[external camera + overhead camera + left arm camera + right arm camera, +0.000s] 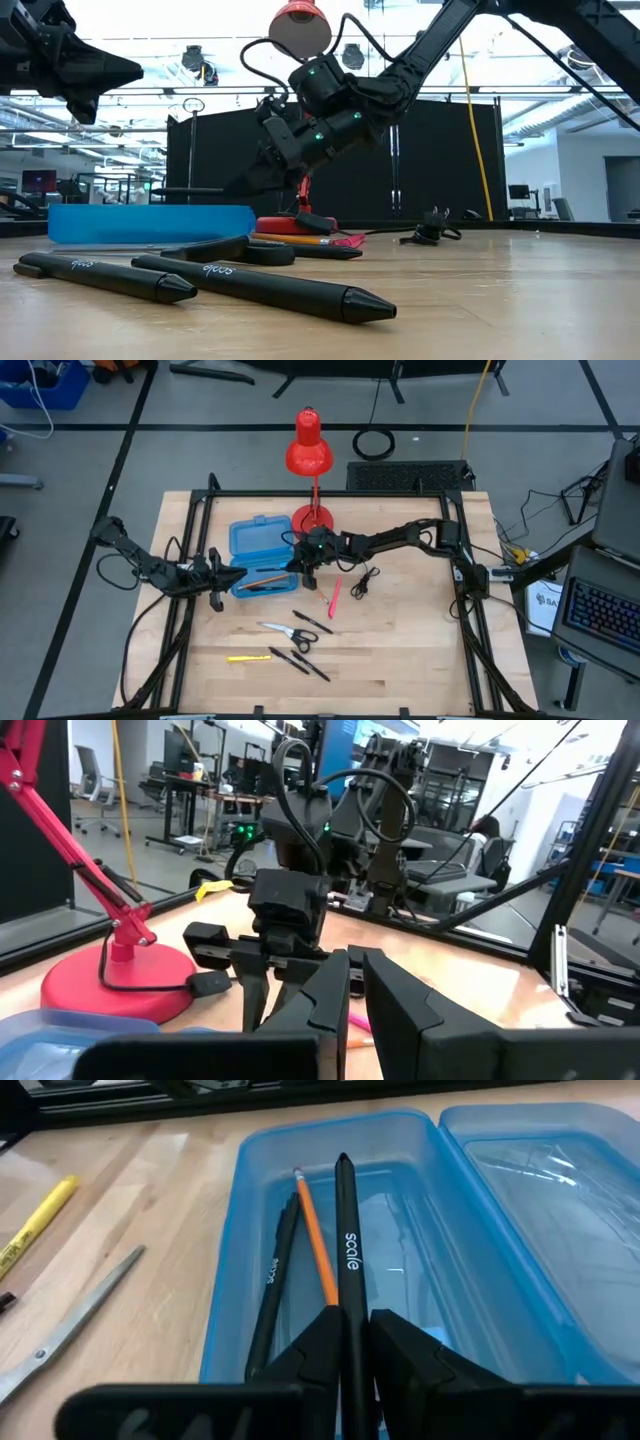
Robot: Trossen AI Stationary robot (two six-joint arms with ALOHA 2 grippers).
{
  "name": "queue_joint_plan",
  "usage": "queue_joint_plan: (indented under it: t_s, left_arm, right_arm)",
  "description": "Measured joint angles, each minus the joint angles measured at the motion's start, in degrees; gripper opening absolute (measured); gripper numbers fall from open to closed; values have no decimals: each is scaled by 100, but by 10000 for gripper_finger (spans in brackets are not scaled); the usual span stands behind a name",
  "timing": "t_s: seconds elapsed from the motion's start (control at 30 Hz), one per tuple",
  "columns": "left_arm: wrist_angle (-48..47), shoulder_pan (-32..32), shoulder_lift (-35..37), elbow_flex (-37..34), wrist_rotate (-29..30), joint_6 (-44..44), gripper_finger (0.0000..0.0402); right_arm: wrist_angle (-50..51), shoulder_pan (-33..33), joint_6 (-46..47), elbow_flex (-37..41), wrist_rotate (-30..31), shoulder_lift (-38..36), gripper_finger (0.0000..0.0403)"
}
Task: Pick & place school supplies into a supply box
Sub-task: Put the black pen into the blue supply box
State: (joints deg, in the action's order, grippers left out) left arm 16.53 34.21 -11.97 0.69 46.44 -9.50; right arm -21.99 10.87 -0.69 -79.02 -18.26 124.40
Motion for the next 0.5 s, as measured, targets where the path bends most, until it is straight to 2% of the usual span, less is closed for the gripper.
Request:
queue_joint_plan:
  t_s: [0.27,0.5]
  left_arm:
    - [-37,-1,-1,-2,2,2,37]
    - [-52,-1,-2,-2,2,4,37]
  right_arm:
    - [-298,-83,-102,0,7,0,51]
    - [-628,-164,57,0,26,-4,105]
